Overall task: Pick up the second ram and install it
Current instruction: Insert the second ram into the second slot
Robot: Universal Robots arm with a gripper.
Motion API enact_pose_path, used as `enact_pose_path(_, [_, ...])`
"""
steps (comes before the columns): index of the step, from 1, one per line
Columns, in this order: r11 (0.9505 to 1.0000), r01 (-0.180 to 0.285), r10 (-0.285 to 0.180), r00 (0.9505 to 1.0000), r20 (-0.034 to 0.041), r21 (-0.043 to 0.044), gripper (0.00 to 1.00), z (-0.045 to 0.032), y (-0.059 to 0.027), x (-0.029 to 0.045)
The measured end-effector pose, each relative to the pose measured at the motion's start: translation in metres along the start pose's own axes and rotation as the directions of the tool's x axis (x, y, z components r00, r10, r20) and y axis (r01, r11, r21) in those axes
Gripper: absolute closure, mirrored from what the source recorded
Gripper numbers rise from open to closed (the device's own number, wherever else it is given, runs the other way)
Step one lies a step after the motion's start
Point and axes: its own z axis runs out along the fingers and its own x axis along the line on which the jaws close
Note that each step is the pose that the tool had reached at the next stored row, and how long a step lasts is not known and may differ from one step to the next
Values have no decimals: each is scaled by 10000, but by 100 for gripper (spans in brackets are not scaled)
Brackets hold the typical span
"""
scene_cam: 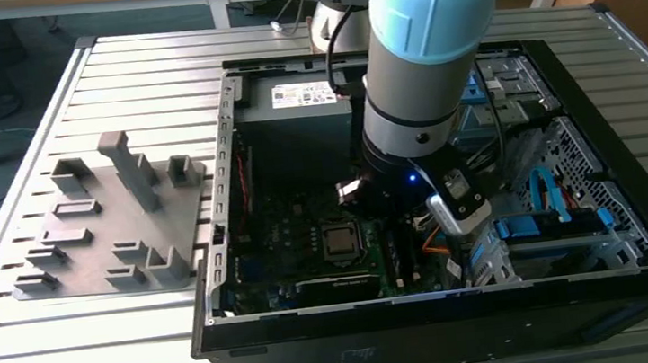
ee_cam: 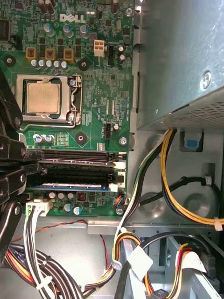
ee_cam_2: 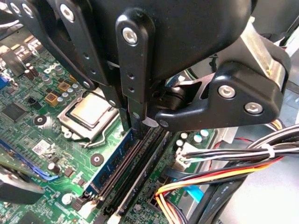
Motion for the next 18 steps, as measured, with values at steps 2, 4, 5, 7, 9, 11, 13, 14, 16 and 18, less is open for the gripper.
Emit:
enact_pose_path(2, [10000, -1, 1, 10000, 2, -4, 86, 24, -1, 0])
enact_pose_path(4, [10000, -2, 2, 10000, 1, 0, 86, 49, -2, 2])
enact_pose_path(5, [10000, -2, 2, 10000, 0, 0, 86, 56, -3, 2])
enact_pose_path(7, [10000, -3, 3, 10000, -1, 3, 86, 64, -4, 1])
enact_pose_path(9, [10000, -3, 3, 10000, 1, -2, 86, 68, -3, -1])
enact_pose_path(11, [10000, -2, 2, 10000, 1, -1, 86, 68, -3, -1])
enact_pose_path(13, [10000, -3, 3, 10000, 8, -21, 85, 76, 0, -2])
enact_pose_path(14, [10000, -2, 2, 10000, 7, -15, 85, 75, -1, -1])
enact_pose_path(16, [10000, -2, 2, 10000, 2, 3, 79, 68, -3, -1])
enact_pose_path(18, [10000, -2, 2, 10000, 0, 12, 79, 49, -3, -1])
